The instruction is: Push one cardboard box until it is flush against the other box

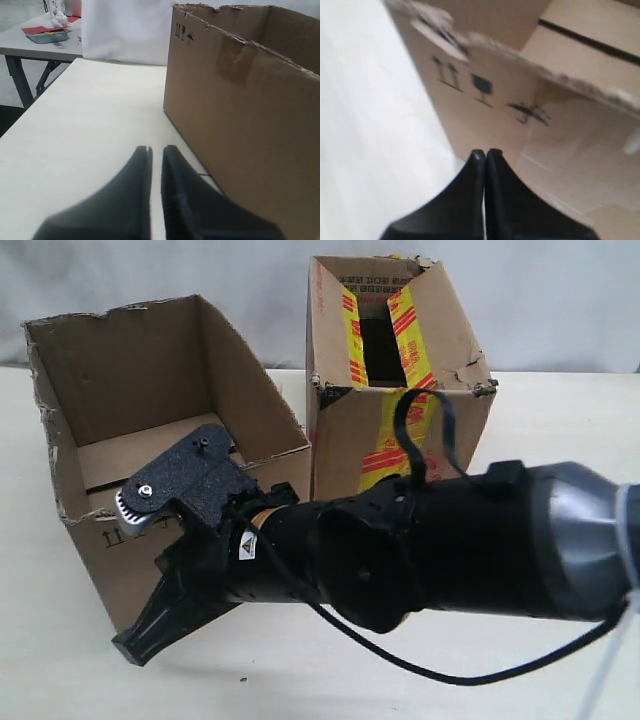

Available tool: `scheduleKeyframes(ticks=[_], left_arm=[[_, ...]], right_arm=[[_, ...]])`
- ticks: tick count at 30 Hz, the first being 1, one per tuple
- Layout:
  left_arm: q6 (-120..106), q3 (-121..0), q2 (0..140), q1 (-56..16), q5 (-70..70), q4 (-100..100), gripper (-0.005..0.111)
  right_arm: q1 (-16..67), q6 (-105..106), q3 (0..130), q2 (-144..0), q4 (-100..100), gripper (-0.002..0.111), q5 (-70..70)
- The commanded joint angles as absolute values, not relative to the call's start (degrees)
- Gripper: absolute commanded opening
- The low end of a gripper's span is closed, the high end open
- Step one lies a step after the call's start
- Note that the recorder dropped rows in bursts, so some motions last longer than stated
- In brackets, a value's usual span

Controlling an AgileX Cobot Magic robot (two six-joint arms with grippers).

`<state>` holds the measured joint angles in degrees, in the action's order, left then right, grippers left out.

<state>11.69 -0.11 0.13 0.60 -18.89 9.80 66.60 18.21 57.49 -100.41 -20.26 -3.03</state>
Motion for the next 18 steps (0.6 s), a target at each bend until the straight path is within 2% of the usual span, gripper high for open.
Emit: scheduleKeyframes(ticks=[1,8,18], left_arm=[[11.86,0.00,0.00,0.77,-18.51,9.85,0.000],[11.86,0.00,0.00,0.77,-18.51,9.85,0.000],[11.86,0.00,0.00,0.77,-18.51,9.85,0.000]], right_arm=[[70.74,19.29,58.24,-95.79,-20.52,0.000,-5.51],[76.51,27.58,68.89,-96.15,-20.52,0.000,-5.93],[74.65,30.98,96.81,-115.55,-11.49,0.000,-12.09]])
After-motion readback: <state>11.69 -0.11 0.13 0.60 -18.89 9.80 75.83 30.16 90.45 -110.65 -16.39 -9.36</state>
